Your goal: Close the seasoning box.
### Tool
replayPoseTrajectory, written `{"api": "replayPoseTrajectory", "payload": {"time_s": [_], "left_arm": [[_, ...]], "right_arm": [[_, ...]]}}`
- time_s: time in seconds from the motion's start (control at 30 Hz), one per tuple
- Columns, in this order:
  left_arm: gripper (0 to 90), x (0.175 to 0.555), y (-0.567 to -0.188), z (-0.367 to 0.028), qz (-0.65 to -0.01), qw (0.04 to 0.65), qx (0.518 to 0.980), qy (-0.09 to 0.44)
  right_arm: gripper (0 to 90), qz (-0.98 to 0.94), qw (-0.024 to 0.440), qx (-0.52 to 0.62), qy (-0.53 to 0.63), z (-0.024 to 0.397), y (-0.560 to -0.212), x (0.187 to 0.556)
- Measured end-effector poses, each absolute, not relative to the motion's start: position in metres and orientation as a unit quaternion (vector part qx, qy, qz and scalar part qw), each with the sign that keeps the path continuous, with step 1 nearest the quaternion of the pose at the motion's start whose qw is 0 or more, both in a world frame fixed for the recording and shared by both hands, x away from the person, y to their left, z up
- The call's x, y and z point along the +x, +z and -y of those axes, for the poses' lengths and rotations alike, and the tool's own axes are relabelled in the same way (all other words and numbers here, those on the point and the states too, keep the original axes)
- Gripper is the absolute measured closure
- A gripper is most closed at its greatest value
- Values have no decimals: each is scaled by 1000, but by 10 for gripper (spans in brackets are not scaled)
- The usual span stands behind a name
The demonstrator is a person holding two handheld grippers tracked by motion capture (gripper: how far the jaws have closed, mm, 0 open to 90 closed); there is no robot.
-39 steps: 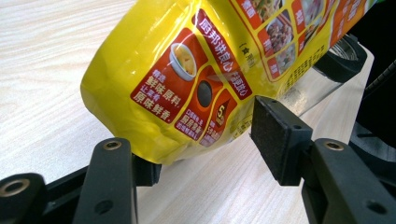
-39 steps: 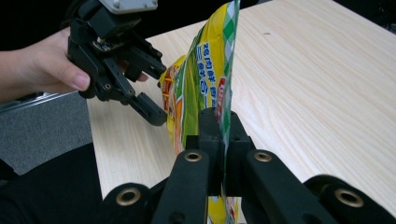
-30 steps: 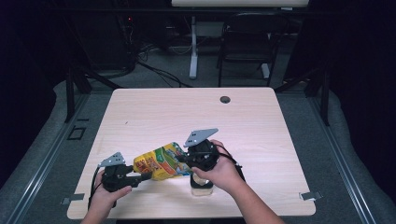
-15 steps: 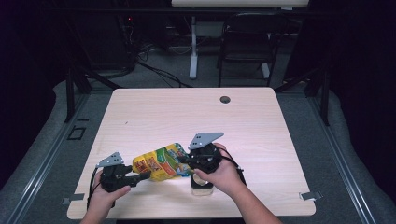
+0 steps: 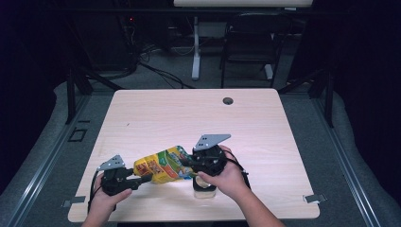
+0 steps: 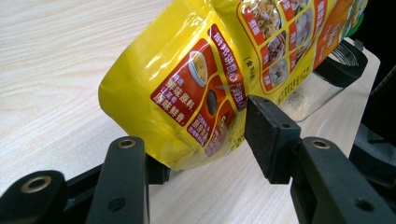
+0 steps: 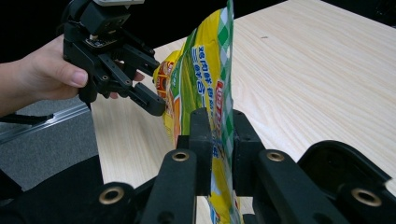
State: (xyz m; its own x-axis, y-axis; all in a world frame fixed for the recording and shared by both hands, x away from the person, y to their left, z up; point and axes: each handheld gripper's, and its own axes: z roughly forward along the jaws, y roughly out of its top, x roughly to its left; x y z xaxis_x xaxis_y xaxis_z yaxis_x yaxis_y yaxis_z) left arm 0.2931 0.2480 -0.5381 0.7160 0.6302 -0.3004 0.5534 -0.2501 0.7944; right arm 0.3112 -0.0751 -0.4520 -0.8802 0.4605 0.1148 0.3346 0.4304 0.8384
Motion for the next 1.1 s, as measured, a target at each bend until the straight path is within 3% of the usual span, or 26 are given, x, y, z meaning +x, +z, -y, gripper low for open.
{"api": "replayPoseTrajectory", "payload": {"time_s": [0.2,0.4,1.1], "left_arm": [[542,293,-538,-248,-375,483,790,41],[544,292,-533,-248,-371,491,787,45],[540,286,-511,-250,-358,511,779,56]], "right_arm": [[816,-843,75,236,477,81,-449,307],[889,-837,90,238,484,87,-451,303],[898,-824,91,237,506,98,-461,297]]}}
